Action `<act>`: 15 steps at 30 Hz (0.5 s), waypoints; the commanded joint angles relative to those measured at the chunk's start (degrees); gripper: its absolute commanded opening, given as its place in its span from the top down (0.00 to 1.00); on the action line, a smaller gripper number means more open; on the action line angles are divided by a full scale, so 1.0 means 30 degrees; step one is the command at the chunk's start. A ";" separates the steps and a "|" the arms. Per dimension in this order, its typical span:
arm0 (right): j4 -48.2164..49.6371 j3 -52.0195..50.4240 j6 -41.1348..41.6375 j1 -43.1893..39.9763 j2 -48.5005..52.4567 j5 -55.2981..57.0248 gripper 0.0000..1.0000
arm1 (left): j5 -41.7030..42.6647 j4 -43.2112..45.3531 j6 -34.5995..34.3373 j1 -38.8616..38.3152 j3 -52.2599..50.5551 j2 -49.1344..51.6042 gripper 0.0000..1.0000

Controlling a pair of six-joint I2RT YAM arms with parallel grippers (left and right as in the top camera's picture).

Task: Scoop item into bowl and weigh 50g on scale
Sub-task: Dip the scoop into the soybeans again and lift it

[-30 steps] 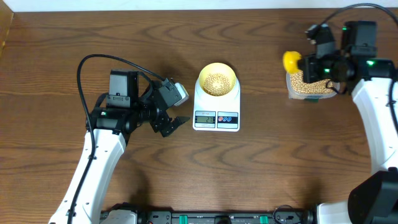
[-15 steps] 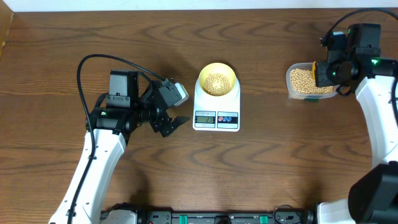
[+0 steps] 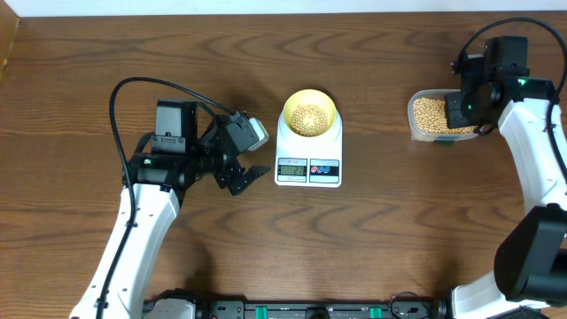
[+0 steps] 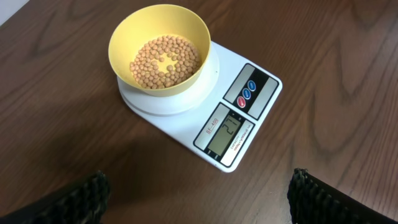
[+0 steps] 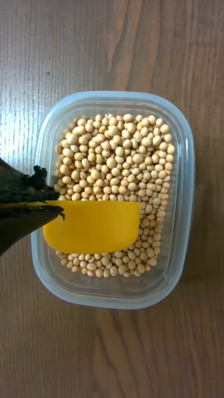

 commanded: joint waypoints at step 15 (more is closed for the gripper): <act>0.0109 -0.0554 0.0350 -0.0656 0.0525 -0.0299 0.99 | -0.0102 0.0007 0.0321 0.0066 0.0576 0.0051 0.07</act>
